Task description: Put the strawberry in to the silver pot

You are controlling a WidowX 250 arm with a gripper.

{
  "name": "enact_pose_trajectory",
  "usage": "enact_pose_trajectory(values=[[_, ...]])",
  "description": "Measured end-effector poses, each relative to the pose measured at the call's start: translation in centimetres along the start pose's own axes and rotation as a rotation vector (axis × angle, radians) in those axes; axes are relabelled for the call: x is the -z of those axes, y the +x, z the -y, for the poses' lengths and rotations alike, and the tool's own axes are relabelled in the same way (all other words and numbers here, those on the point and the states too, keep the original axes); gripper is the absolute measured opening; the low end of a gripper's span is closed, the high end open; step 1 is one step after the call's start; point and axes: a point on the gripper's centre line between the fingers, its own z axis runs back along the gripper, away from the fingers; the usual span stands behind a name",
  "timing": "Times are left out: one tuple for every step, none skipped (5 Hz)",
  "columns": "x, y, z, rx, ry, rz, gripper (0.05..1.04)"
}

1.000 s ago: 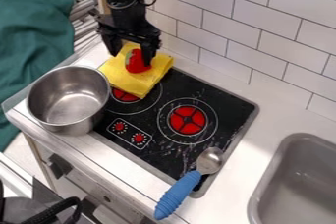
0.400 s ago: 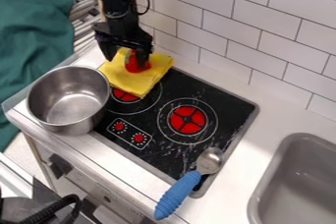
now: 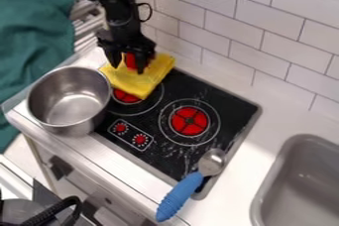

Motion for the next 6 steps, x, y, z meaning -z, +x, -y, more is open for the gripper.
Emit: enact_pose_trajectory(values=[[0.3, -0.7, 0.3, 0.002, -0.003, -0.017, 0.348], [-1.4, -0.7, 1.1, 0.015, -0.007, 0.013, 0.138], [-2.7, -0.6, 1.7, 0.023, -0.014, 0.030, 0.076], [-2.8, -1.0, 2.5, 0.035, -0.022, -0.008, 0.222], [-3.3, 0.5, 2.4, 0.043, -0.017, 0.020, 0.478], [-2.3, 1.6, 2.2, 0.057, -0.015, 0.003, 0.789]])
